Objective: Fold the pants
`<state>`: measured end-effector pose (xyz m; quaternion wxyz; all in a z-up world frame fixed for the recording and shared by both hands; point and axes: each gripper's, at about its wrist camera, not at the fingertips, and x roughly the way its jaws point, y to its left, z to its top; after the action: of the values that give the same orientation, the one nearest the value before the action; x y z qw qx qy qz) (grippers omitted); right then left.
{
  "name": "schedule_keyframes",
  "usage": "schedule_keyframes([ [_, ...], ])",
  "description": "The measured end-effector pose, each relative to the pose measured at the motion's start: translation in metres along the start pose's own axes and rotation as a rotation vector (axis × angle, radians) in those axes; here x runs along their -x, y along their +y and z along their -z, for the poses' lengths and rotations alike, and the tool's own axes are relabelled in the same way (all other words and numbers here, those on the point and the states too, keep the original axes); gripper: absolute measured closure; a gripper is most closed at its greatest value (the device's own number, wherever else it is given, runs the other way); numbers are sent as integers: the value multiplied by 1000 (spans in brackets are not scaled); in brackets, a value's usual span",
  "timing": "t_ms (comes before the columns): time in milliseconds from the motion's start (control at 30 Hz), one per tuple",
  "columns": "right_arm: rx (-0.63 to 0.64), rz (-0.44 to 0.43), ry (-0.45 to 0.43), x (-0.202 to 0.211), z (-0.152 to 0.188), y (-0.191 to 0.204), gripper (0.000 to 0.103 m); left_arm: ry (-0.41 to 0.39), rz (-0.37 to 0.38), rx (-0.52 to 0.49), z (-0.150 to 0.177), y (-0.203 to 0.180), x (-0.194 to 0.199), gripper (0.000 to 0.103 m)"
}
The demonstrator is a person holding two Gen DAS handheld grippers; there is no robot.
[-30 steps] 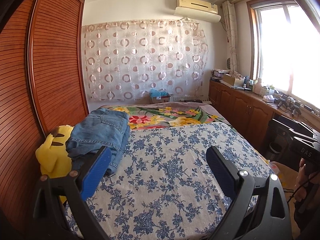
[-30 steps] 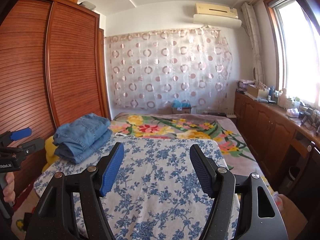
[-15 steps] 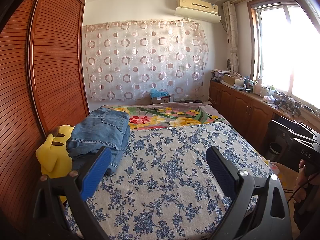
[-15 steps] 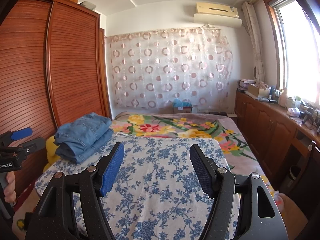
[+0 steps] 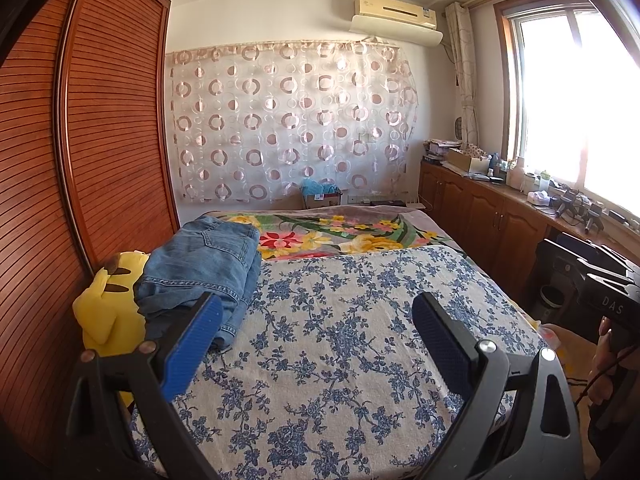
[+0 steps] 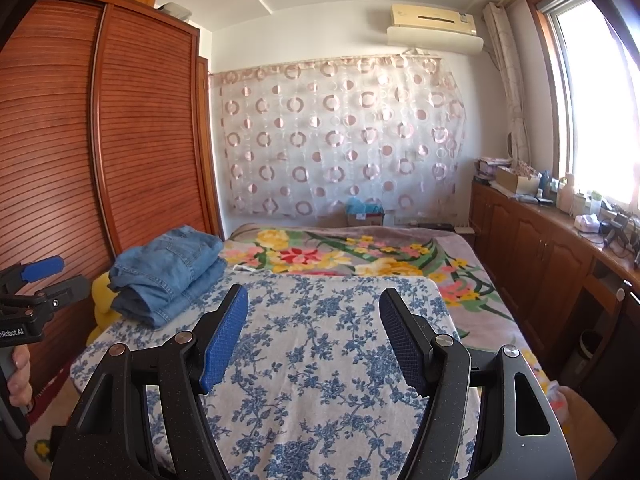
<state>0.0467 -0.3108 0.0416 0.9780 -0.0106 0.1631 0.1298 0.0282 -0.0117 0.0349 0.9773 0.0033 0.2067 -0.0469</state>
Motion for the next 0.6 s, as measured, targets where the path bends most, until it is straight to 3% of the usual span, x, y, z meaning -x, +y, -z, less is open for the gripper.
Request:
schedule_keyframes([
  [600, -2, -1, 0, 0, 0, -1, 33, -1, -1, 0, 0, 0, 1, 7],
])
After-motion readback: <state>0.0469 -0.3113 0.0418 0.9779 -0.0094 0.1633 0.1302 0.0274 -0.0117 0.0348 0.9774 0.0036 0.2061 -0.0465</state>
